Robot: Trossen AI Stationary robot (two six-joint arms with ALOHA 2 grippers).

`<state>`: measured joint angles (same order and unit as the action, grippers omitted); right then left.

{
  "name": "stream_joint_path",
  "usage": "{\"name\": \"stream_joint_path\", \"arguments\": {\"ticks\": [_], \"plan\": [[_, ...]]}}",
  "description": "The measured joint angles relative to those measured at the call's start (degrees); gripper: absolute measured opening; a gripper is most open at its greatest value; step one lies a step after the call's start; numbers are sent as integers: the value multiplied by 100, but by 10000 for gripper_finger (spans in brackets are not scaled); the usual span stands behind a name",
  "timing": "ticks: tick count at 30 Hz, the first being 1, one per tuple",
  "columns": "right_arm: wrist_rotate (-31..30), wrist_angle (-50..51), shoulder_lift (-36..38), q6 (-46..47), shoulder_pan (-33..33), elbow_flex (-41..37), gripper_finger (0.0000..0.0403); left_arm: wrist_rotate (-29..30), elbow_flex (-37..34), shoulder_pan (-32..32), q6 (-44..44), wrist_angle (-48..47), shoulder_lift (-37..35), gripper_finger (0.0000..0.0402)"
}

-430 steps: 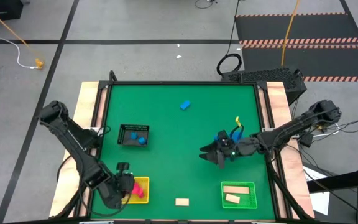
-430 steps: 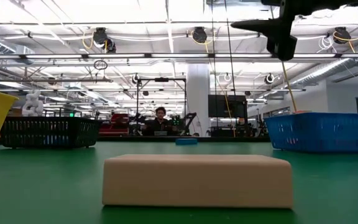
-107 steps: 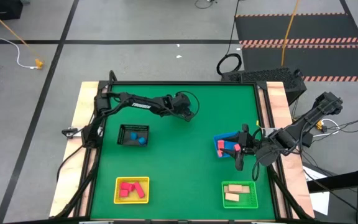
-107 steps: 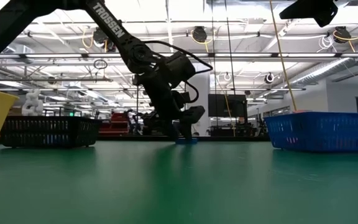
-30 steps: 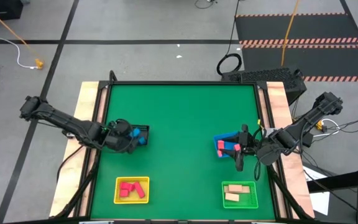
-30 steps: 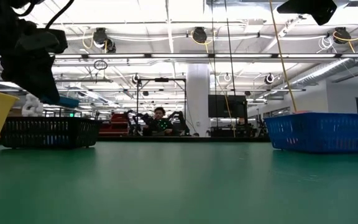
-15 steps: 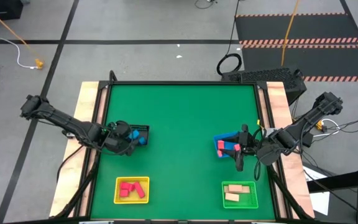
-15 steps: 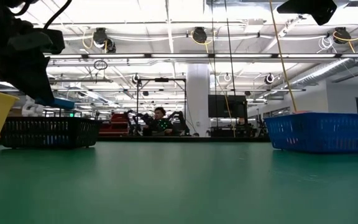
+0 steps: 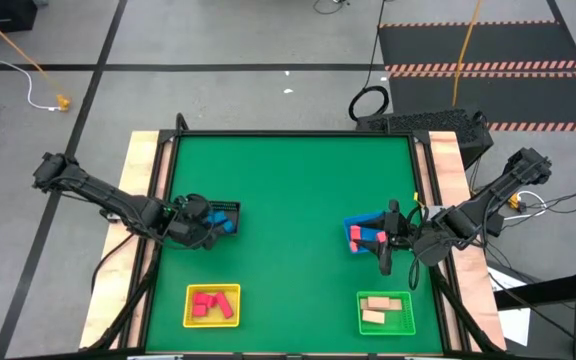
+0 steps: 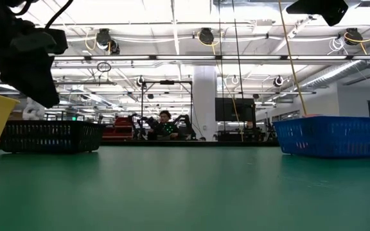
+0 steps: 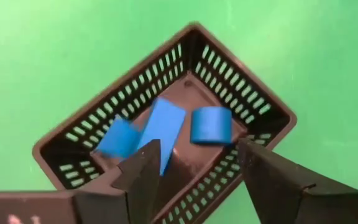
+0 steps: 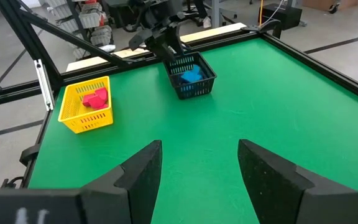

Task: Sort & place blocks by color
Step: Return to Home Position

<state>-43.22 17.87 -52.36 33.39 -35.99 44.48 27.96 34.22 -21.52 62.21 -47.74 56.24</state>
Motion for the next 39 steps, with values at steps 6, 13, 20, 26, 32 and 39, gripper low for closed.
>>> {"name": "stream_joint_path", "arguments": {"ticks": [6, 13, 20, 26, 32, 39], "plan": [[0, 0, 0, 0, 0, -1, 203, 533, 0, 0, -828, 514, -1, 260], [0, 0, 0, 0, 0, -4, 203, 917, 0, 11, -3019, 1489, -1, 300], [0, 0, 0, 0, 0, -4, 203, 1412, 0, 150, -4078, 2382, -21, 321], [0, 0, 1, 0, 0, -4, 203, 1008, 2, 844, -4953, 2539, -231, 342], [0, 0, 0, -1, 0, -4, 203, 223, 2, 1527, -5668, 2533, -515, 382], [0, 0, 2, 0, 0, -4, 203, -343, -927, 1974, -6034, 3837, -1284, 398]]}}
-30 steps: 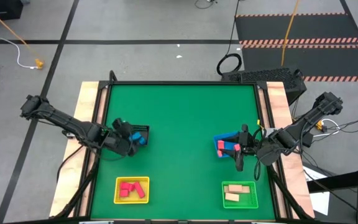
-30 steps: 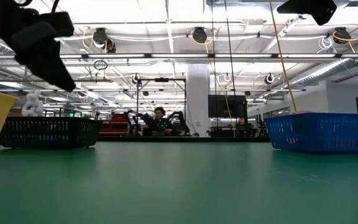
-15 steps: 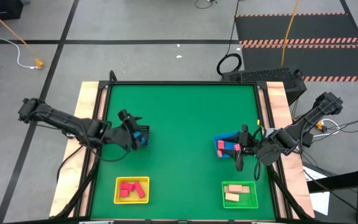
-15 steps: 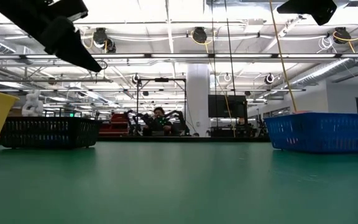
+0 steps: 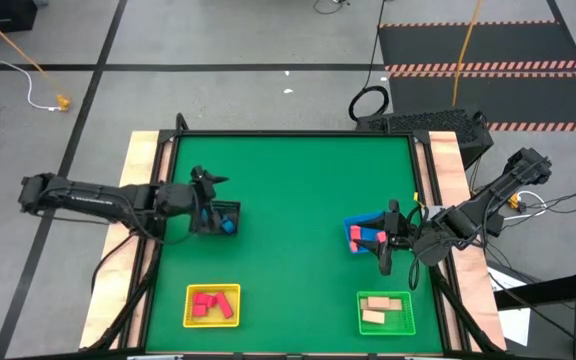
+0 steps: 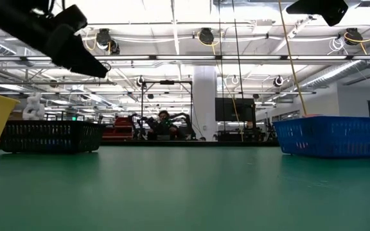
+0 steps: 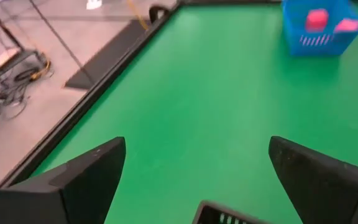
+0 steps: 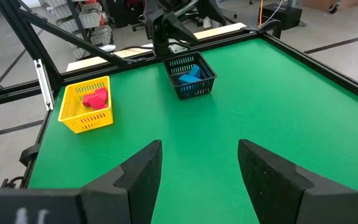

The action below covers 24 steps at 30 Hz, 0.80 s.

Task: Sort & place blocks by color
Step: Return to Home Position

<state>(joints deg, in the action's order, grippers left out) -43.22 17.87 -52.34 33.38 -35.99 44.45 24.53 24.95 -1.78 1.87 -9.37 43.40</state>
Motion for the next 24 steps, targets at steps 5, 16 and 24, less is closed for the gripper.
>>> {"name": "stream_joint_path", "arguments": {"ticks": [5, 16, 24], "plan": [[0, 0, -2, 0, 0, 0, 203, -175, -823, 59, 34, 881, -602, 398], [0, 0, -2, 0, 0, 0, 203, -187, -1648, 59, 143, 1043, -1769, 397], [0, 0, -2, 0, 0, 0, 203, -201, -2239, 59, 164, 1720, -2227, 397]]}}
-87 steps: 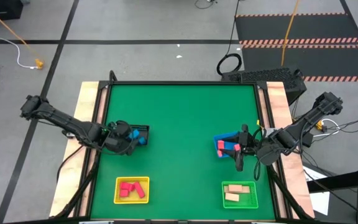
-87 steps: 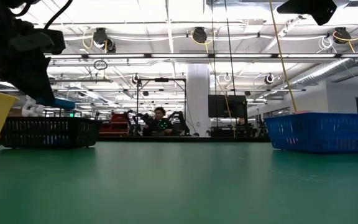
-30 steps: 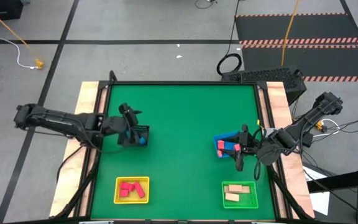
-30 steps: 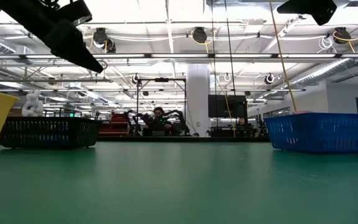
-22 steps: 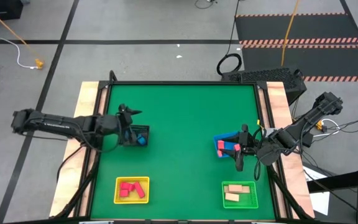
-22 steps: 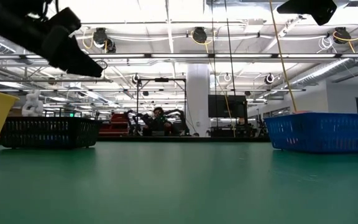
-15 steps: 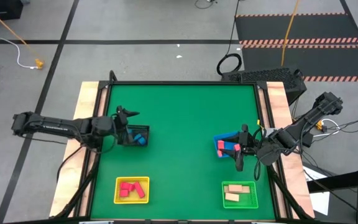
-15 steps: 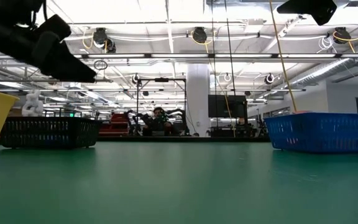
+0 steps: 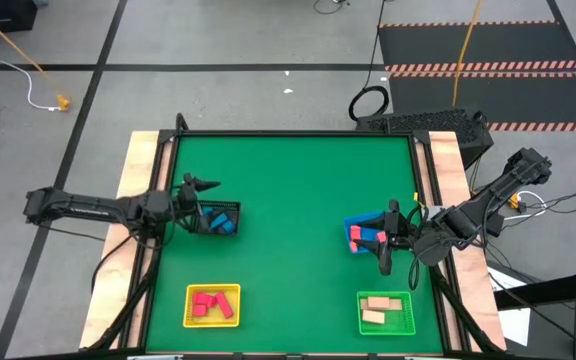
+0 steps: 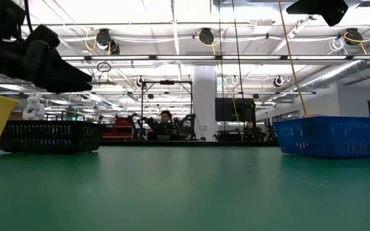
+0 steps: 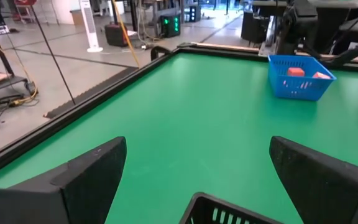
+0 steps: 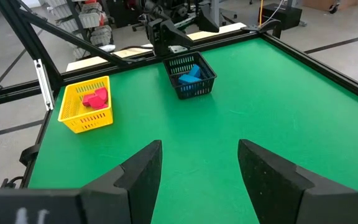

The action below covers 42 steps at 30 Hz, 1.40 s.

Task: Sort & place blocks by color
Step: Return to Home Position

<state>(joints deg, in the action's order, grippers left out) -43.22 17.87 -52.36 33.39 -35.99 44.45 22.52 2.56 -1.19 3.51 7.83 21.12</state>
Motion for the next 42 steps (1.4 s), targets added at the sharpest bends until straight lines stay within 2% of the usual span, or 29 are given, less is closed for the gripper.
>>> {"name": "stream_joint_path", "arguments": {"ticks": [3, 42], "plan": [[0, 0, 0, 0, 0, 0, 203, -4, -201, 0, 37, 203, -67, 397], [0, 0, 0, 0, 2, 0, 203, -2, -198, -2, -26, 97, -52, 397]]}}
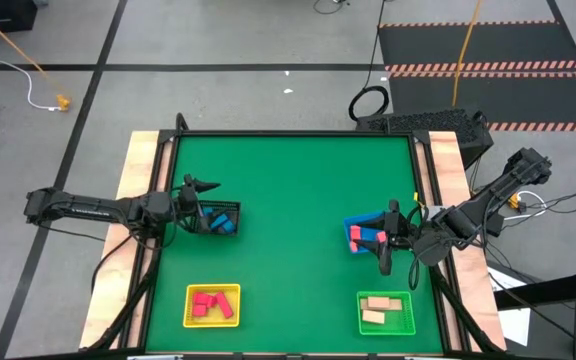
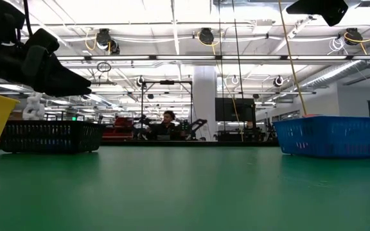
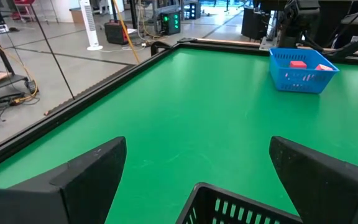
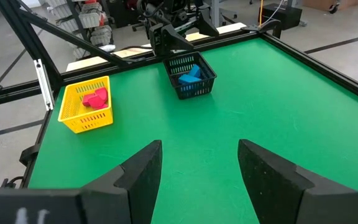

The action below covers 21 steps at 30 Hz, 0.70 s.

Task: Sort & place blocks by color
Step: Return to Home Position

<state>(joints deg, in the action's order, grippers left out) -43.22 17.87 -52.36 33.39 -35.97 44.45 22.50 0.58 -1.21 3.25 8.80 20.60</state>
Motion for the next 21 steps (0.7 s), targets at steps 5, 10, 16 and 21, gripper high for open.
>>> {"name": "stream_joint_path", "arguments": {"ticks": [5, 10, 16, 21], "plan": [[0, 0, 0, -1, -2, 0, 203, 2, 0, 1, 0, 0, 0, 397], [0, 0, 0, 0, 0, 0, 203, 2, 0, 0, 0, 0, 0, 397], [0, -2, 0, 0, 1, 0, 203, 2, 0, 0, 0, 2, 0, 397], [-4, -448, 23, 207, 53, -228, 203, 2, 2, 0, 0, 2, 1, 397]]}}
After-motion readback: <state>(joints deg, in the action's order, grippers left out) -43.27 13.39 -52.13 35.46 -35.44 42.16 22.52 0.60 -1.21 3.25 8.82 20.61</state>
